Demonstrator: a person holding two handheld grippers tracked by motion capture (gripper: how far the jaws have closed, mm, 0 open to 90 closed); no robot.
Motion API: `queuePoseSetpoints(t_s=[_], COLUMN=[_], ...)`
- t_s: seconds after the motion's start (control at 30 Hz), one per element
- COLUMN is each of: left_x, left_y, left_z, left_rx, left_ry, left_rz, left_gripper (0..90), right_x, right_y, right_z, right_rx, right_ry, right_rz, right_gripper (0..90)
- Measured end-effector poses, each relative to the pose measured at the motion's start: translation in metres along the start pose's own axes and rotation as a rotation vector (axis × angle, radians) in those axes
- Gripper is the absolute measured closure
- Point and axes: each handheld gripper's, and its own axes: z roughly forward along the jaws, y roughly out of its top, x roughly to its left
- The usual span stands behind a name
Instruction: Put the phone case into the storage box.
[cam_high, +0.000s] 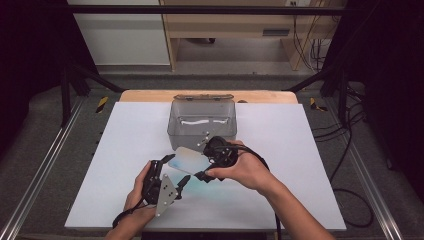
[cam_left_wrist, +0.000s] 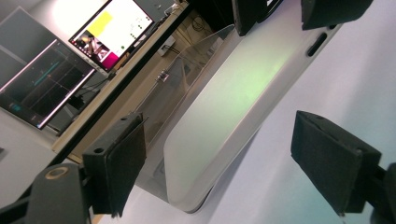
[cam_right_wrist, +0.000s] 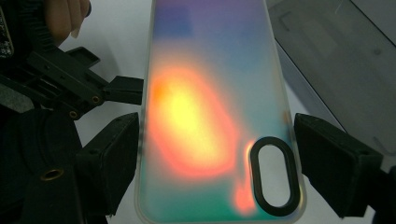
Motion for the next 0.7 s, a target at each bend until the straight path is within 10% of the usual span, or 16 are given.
queuePoseSetpoints(t_s=[0.7], left_x=[-0.001], left_y=[0.002], left_z=[-0.005], left_rx=[0.007], left_ry=[0.085], left_rz=[0.139], left_gripper=[47.7], right_x=[0.001], right_y=[0.011], right_z=[0.001], right_rx=[0.01], right_ry=[0.009], right_rz=[-0.009], right_gripper=[17.5])
